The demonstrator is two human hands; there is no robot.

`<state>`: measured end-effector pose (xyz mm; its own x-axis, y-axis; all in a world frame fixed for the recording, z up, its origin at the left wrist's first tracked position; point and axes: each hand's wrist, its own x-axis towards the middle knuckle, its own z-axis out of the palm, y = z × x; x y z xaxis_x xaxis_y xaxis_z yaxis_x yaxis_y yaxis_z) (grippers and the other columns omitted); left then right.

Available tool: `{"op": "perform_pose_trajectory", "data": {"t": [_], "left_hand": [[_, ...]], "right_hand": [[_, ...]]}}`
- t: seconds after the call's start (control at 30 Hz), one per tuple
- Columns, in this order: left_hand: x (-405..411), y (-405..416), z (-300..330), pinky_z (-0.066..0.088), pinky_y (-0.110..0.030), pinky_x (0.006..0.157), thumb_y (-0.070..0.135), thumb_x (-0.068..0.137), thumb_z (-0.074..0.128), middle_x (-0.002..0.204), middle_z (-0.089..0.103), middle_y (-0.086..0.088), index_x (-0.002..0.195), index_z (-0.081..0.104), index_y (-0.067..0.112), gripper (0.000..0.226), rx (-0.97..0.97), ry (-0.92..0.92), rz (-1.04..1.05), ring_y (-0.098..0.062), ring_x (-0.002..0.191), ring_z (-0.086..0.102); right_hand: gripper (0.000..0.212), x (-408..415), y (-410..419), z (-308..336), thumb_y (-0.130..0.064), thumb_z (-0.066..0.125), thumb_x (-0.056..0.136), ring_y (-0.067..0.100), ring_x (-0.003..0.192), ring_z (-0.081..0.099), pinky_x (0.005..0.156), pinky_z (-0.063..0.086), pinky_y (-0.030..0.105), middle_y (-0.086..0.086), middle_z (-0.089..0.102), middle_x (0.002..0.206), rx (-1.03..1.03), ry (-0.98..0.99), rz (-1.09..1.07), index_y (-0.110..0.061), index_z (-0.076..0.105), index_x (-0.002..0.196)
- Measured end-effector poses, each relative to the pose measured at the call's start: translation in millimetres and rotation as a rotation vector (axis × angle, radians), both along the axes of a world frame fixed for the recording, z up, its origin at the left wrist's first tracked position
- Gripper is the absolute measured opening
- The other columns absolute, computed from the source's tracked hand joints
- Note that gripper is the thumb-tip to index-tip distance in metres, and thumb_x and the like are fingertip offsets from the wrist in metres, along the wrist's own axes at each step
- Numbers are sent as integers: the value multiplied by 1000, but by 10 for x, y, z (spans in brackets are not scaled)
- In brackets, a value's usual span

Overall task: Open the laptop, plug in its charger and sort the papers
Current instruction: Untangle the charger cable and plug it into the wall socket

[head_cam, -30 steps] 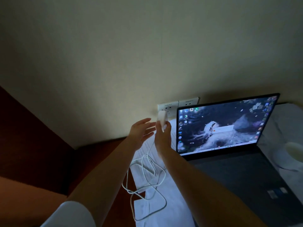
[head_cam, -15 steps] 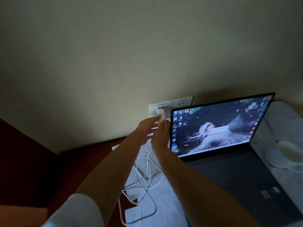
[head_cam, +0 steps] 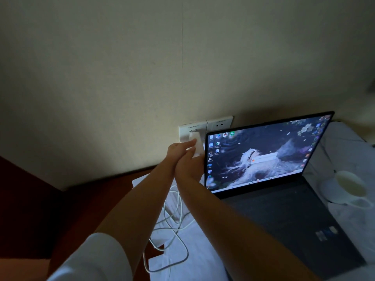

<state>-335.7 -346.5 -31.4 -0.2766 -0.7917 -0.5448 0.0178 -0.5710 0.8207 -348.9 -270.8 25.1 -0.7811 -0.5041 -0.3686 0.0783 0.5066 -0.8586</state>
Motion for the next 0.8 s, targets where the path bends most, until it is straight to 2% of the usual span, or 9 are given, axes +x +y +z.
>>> {"op": "perform_pose_trajectory", "data": {"t": [0.1,0.2,0.27,0.33,0.43,0.47,0.53,0.6,0.8], "left_hand": [[-48,-352,-645,50,-48,96,64,42,85,119,68,-10,113,68,15,88,41,69,3,-27,103,68],[24,69,183,54,-45,90,35,64,85,104,70,-20,107,65,2,58,12,49,0,-31,90,69],[64,157,363,56,-43,84,21,73,80,97,70,-23,105,62,-2,43,-6,48,18,-32,81,68],[80,204,394,57,-43,82,24,74,79,100,70,-24,110,62,-2,48,19,84,-16,-34,86,70],[91,198,365,57,-43,78,27,73,79,102,70,-24,111,64,-2,50,50,87,-33,-36,91,70],[104,182,357,56,-45,82,30,69,82,103,70,-23,112,64,-1,57,58,96,-44,-37,93,69],[97,140,298,54,-49,89,39,55,88,108,69,-22,118,62,2,78,80,117,-66,-36,97,68],[84,58,207,55,-44,86,48,48,90,118,66,-19,125,59,9,92,81,136,-58,-30,99,68],[89,-3,228,48,-54,96,43,44,94,119,64,-22,129,56,10,99,18,195,-46,-38,107,64]], "right_hand": [[53,21,48,37,-35,36,101,23,131,44,100,39,31,11,35,149,56,90,17,-11,27,147],[51,26,101,28,-34,31,102,23,133,41,103,36,32,10,31,152,54,97,85,-14,24,149],[48,13,115,100,-34,28,103,23,133,42,104,35,31,9,35,150,64,65,78,-15,28,147],[46,2,142,229,-33,26,103,22,133,40,106,32,29,8,37,149,5,-46,40,-15,32,145],[48,30,195,376,-35,22,104,17,139,28,104,23,18,3,28,153,-202,-358,119,-17,23,148],[48,41,188,371,-35,21,104,16,140,27,105,22,18,2,27,154,-211,-377,114,-18,22,149],[47,33,111,295,-34,24,104,17,137,35,109,25,23,5,36,150,-163,-230,21,-14,31,146],[44,41,65,277,-34,27,103,18,131,44,106,32,27,5,44,145,-70,-92,-27,-16,39,142],[45,11,34,176,-31,28,103,22,130,45,101,35,28,9,42,145,1,59,31,-13,37,143]]}}
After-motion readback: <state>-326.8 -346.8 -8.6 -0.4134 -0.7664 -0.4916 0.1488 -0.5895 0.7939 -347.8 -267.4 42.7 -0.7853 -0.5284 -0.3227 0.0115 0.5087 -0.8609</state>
